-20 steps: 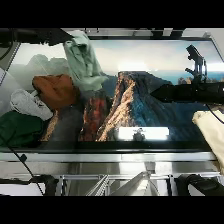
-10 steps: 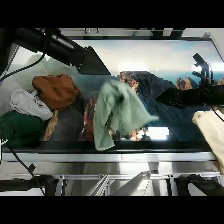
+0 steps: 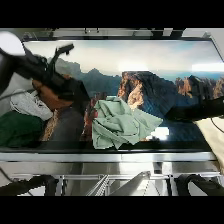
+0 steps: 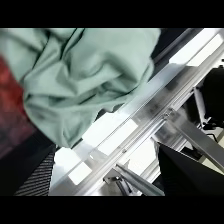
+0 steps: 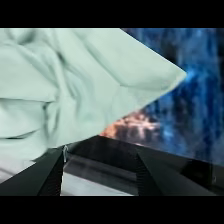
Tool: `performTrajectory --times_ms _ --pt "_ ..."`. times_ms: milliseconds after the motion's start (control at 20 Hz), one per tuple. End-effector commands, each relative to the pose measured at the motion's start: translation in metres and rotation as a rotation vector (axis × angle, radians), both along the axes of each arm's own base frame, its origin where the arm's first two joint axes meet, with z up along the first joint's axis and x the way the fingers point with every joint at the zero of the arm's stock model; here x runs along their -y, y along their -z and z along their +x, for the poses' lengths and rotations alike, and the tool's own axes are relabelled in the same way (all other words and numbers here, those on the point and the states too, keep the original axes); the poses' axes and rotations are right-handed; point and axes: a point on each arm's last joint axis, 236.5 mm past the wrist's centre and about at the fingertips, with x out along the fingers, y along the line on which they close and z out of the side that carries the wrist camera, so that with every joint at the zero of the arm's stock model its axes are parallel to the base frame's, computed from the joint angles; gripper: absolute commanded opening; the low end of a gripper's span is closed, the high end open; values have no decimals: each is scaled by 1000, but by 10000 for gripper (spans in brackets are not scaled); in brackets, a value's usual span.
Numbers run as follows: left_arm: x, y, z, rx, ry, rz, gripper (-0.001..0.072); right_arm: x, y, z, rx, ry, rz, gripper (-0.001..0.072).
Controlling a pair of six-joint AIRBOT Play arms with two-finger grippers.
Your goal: Fold the shirts.
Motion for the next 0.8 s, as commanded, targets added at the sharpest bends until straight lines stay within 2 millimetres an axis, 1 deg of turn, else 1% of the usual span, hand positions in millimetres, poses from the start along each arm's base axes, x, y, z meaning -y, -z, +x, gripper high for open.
performTrajectory --times_ms 0,50,100,200,300,400,550,600,650,700,750 --pt "-21 86 -47 -138 -129 42 716 10 50 -4 -78 34 -34 484" --pt "-24 105 -61 -176 -146 46 716 8 62 -4 -117 38 -19 484" --pt "-22 119 -73 -207 -158 23 708 2 74 -4 -157 30 8 484" --pt "-10 132 -85 -248 -184 -63 699 -10 96 -8 -234 8 69 483" --pt "1 140 -86 -262 -212 -129 699 -24 113 -11 -289 -10 138 483" --pt "9 152 -84 -283 -223 -150 698 -41 118 -7 -301 -13 229 484" --pt "25 165 -82 -308 -221 -190 698 -54 121 5 -281 10 308 482" --pt "31 167 -79 -316 -226 -214 698 -60 120 9 -267 10 340 423" --pt "35 170 -76 -326 -234 -225 698 -64 117 13 -254 14 369 348" --pt "39 173 -73 -335 -229 -227 697 -68 115 17 -243 21 391 348" --pt "42 175 -70 -340 -217 -226 680 -70 112 20 -229 21 410 319"
